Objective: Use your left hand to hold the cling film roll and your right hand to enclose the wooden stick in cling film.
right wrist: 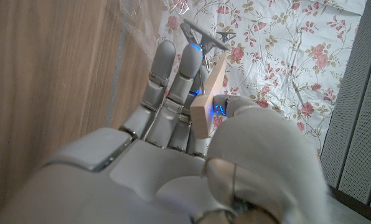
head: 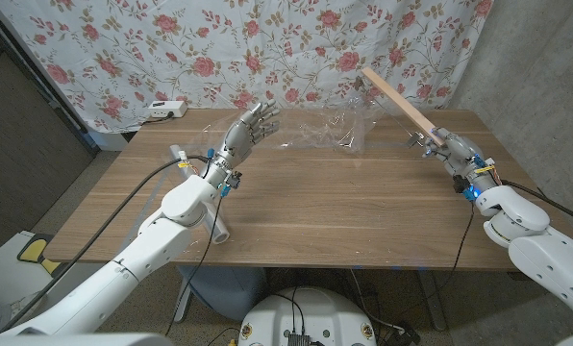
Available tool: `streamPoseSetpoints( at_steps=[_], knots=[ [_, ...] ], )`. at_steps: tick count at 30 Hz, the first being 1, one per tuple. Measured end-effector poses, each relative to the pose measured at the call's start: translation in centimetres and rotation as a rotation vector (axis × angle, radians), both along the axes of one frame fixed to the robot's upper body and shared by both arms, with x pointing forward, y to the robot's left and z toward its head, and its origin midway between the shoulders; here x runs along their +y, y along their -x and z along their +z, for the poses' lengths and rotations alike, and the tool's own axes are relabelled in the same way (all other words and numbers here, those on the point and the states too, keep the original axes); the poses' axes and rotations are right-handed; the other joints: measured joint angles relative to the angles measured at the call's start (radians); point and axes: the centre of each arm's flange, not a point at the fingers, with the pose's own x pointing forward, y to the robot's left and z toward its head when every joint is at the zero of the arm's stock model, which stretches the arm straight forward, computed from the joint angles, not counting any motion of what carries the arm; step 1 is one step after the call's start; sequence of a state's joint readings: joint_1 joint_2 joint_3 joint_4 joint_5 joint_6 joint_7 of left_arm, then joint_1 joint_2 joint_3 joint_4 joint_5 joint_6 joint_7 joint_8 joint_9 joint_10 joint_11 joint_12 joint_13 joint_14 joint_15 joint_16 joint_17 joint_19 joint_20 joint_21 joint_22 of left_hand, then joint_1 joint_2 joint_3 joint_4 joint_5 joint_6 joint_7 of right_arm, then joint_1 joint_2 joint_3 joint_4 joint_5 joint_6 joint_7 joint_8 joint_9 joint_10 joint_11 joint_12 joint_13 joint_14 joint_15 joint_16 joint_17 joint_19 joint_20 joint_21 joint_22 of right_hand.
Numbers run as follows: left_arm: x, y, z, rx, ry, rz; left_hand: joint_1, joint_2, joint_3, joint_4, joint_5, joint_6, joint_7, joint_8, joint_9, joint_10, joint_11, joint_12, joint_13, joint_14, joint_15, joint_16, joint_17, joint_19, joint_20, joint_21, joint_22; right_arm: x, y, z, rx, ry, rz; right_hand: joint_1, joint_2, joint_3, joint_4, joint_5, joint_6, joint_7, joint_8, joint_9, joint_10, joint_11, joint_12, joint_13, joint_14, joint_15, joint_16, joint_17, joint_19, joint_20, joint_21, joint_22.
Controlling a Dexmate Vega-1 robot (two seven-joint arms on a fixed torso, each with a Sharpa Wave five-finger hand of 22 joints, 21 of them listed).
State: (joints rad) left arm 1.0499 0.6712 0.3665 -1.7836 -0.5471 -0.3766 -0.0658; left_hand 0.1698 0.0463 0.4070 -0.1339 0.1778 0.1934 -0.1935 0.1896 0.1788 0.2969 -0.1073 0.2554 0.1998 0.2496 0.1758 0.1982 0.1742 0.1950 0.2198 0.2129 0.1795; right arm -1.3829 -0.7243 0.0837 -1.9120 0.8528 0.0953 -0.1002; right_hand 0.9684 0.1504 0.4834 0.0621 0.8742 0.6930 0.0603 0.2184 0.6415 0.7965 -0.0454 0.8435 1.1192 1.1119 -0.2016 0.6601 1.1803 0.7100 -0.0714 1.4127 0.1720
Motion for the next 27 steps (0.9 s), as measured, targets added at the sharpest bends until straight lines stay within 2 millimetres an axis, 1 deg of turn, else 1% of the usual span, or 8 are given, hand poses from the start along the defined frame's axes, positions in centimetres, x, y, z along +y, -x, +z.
streamPoseSetpoints(
  at_steps=[7, 11, 13, 15, 17, 21, 23, 27],
  knots=[
    [-0.1, 0.0, -0.2, 0.016, -0.034, 0.003, 0.002, 0.016, 0.008, 0.0, 0.0, -0.017, -0.019, 0.0, -0.002, -0.008, -0.007, -0.014, -0.005, 0.006, 0.013, 0.0, 0.0, 0.004, -0.004, 0.0, -0.003, -0.1, -0.3, -0.2, 0.008, 0.006, 0.0, 0.0, 0.0, 0.0, 0.0, 0.0, 0.0, 0.0, 0.0, 0.0, 0.0, 0.0, 0.003, 0.0, 0.0, 0.0, 0.0, 0.0, 0.0, 0.0, 0.004, 0.0],
    [-0.3, 0.1, -0.3, 0.017, -0.05, -0.004, 0.005, 0.024, 0.016, 0.004, 0.0, -0.026, -0.021, -0.005, -0.002, -0.011, -0.011, -0.017, -0.005, 0.006, 0.016, -0.002, 0.0, 0.005, -0.005, -0.006, -0.003, -0.1, -0.4, -0.3, 0.011, 0.008, 0.001, -0.001, 0.0, 0.0, 0.0, 0.0, 0.0, 0.0, 0.0, 0.0, 0.0, 0.0, 0.003, 0.0, 0.0, 0.0, 0.0, -0.002, 0.0, 0.0, 0.005, 0.0],
    [-0.4, 0.3, -0.4, 0.016, -0.059, -0.005, 0.005, 0.04, 0.026, 0.003, 0.004, -0.026, -0.021, -0.005, -0.002, -0.007, -0.016, -0.023, -0.005, -0.036, 0.025, -0.018, 0.0, 0.005, -0.005, -0.016, -0.003, -0.1, -0.4, -0.3, 0.011, 0.008, 0.001, -0.001, 0.0, 0.0, 0.0, 0.0, 0.0, 0.0, -0.001, 0.0, 0.0, 0.0, 0.003, 0.0, 0.0, 0.0, 0.0, -0.004, 0.0, 0.0, 0.005, 0.0],
    [-0.6, 0.5, -0.5, 0.011, -0.067, -0.003, 0.004, 0.056, 0.037, 0.008, 0.004, -0.026, -0.021, -0.005, -0.002, 0.004, -0.026, -0.024, -0.005, -0.101, 0.029, -0.025, 0.0, -0.025, -0.001, -0.027, -0.003, -0.1, -0.4, -0.3, 0.012, 0.009, 0.002, -0.001, 0.0, 0.0, 0.0, 0.0, 0.0, 0.0, -0.001, 0.0, 0.0, 0.0, 0.003, 0.0, 0.0, 0.0, 0.0, -0.003, 0.0, 0.0, 0.005, 0.0],
    [-0.6, 0.7, -0.7, 0.009, -0.071, 0.002, 0.0, 0.061, 0.044, 0.011, 0.004, -0.026, -0.021, -0.005, -0.002, 0.011, -0.034, -0.026, -0.005, -0.137, 0.031, -0.025, 0.0, -0.044, 0.0, -0.032, -0.007, -0.1, -0.5, -0.3, 0.013, 0.009, 0.002, -0.001, 0.0, 0.0, 0.0, 0.0, 0.0, 0.0, -0.001, 0.0, 0.0, 0.0, 0.003, 0.0, 0.0, 0.0, 0.0, -0.002, 0.0, 0.0, 0.005, 0.0],
    [-0.6, 0.9, -0.9, 0.004, -0.071, 0.008, -0.003, 0.063, 0.044, 0.011, 0.004, -0.026, -0.021, -0.005, -0.002, 0.012, -0.034, -0.03, -0.005, -0.148, 0.033, -0.024, 0.0, -0.051, -0.004, -0.032, -0.008, 0.0, -0.6, -0.4, 0.016, 0.01, 0.004, -0.001, 0.0, 0.0, 0.0, 0.0, 0.0, 0.0, -0.001, 0.0, 0.0, 0.0, 0.003, 0.0, 0.0, 0.0, -0.003, -0.002, 0.0, 0.0, 0.005, 0.0],
    [-0.6, 0.9, -1.1, 0.004, -0.069, 0.013, -0.003, 0.065, 0.048, 0.015, 0.004, -0.026, -0.021, -0.005, -0.002, 0.012, -0.034, -0.03, -0.005, -0.148, 0.033, -0.024, 0.0, -0.058, 0.0, -0.032, -0.008, 0.0, -0.7, -0.4, 0.017, 0.01, 0.005, -0.02, 0.003, 0.0, 0.0, 0.0, 0.0, 0.0, -0.001, 0.0, 0.0, 0.0, 0.003, 0.0, 0.001, 0.0, -0.006, -0.004, 0.0, 0.0, 0.005, 0.0],
    [-0.5, 1.1, -1.3, -0.003, -0.061, 0.023, 0.001, 0.07, 0.048, 0.015, 0.004, -0.023, -0.023, -0.005, -0.002, 0.012, -0.034, -0.03, -0.005, -0.148, 0.033, -0.024, 0.0, -0.065, 0.0, -0.032, -0.008, 0.1, -0.9, -0.5, 0.022, 0.01, 0.007, -0.022, 0.004, 0.0, 0.0, -0.001, 0.0, 0.0, -0.003, 0.0, 0.002, -0.002, 0.002, 0.0, 0.001, 0.0, -0.006, -0.005, 0.0, 0.0, 0.005, 0.0]
  ],
)
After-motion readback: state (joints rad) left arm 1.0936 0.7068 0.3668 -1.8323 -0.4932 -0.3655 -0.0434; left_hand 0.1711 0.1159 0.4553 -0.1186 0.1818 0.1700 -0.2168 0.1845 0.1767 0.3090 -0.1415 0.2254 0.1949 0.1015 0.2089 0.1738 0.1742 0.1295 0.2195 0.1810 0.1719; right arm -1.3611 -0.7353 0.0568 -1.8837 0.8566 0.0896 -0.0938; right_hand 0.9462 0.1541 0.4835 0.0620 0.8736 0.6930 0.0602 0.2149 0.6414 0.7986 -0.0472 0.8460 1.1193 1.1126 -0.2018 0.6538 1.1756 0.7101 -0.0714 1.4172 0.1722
